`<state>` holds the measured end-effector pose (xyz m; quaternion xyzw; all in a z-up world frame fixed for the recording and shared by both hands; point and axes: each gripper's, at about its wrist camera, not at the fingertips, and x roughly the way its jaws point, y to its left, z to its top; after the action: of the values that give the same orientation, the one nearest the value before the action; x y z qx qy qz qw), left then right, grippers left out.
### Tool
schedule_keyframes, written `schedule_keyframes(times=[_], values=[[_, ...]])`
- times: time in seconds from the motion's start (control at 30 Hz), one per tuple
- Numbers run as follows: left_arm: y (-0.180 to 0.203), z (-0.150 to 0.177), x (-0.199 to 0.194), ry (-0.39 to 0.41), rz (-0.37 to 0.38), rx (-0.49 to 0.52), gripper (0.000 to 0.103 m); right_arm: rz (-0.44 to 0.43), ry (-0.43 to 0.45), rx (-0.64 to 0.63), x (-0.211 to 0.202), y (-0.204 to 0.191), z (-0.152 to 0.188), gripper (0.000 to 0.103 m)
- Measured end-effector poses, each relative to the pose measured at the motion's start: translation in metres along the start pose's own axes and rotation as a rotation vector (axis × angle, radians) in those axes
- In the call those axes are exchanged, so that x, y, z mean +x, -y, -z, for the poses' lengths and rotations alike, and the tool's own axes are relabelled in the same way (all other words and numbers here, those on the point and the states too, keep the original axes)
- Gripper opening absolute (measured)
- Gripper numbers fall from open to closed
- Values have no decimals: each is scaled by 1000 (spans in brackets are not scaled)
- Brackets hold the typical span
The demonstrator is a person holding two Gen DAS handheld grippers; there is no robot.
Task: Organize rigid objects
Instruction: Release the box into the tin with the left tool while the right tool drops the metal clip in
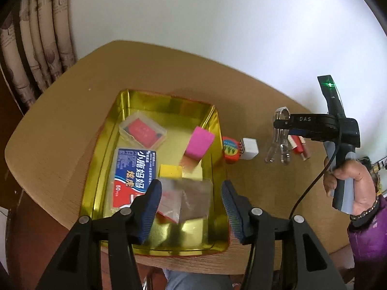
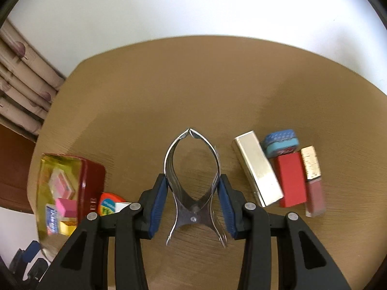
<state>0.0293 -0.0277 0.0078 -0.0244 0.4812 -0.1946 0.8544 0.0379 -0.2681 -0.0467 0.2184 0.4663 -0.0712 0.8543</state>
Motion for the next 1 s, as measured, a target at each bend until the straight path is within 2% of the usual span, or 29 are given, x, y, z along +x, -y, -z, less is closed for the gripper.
schedule_keyframes(times=[0.07,0.17,0.23,0.37,0.57,0.6,0.77,0.9,1.0], values=[[-3,4,-10,27,-16,-11,55,-27,17,4,-13,-6,-1,39],[-13,14,-20,45,-78,-33,56,-82,41,-8,-34,-19,-4,38],[-21,21,-22,36,-138,-52,56,-127,55,-28,-47,-39,-3,38],[-38,37,-23,25,-209,-82,56,-206,61,-71,-61,-78,-2,38],[-64,48,-21,-4,-202,-161,56,-303,1,-145,-63,-145,10,38],[-66,48,-22,-1,-198,-168,56,-315,-17,-147,-68,-141,10,38],[-67,49,-30,33,-218,-165,56,-346,-149,-180,-33,-183,15,38],[-61,50,-28,38,-252,-124,56,-283,-206,-207,3,-205,15,38],[-58,50,-24,30,-246,-115,56,-250,-244,-216,28,-205,11,37]])
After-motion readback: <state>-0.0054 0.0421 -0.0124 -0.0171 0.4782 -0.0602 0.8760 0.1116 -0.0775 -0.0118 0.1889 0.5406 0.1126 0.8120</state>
